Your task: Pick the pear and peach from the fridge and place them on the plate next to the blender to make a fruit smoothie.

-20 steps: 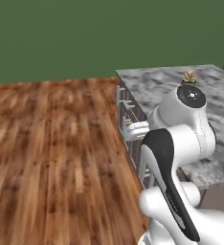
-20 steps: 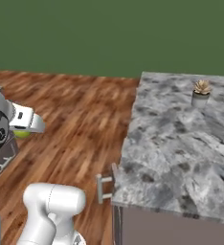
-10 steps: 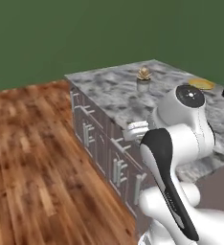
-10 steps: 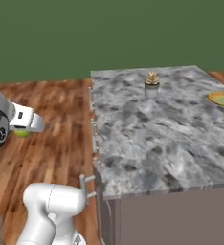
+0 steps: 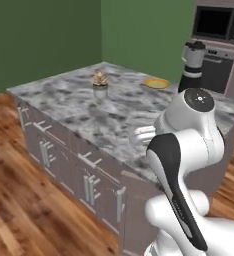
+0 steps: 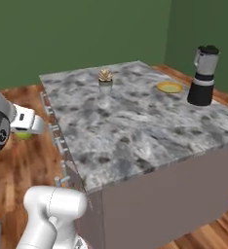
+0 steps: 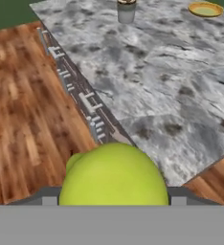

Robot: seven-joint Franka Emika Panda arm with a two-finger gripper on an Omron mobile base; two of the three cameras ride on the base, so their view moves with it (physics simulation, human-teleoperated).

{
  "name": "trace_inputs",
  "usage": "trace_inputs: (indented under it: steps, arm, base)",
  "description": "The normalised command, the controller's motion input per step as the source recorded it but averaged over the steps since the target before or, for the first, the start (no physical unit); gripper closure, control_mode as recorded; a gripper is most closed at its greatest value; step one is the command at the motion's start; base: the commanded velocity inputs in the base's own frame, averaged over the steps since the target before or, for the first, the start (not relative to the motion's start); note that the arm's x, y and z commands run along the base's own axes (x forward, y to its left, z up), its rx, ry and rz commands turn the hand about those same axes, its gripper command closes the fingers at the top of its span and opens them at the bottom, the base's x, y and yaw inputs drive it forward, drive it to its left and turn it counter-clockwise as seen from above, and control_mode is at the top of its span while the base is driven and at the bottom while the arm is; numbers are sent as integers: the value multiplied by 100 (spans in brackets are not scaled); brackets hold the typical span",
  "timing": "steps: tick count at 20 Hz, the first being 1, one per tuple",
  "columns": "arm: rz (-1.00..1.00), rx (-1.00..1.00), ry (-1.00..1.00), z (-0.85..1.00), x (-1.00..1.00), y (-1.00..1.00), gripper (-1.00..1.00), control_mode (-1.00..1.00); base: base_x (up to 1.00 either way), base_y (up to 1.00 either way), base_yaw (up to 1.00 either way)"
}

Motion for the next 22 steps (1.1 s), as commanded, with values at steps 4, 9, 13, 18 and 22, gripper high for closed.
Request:
trace_inputs:
  steps: [4, 9, 13, 18, 22]
  arm:
    - [0, 0, 0, 0, 0, 0, 100, 100]
    - [0, 0, 0, 0, 0, 0, 100, 100]
    - [0, 0, 0, 0, 0, 0, 100, 100]
    - [0, 0, 0, 0, 0, 0, 100, 100]
    - [0, 0, 0, 0, 0, 0, 100, 100]
  base:
    - [6, -39, -40]
    - [0, -98, -51]
    - [0, -100, -48]
    - [49, -92, -45]
    - [100, -52, -31]
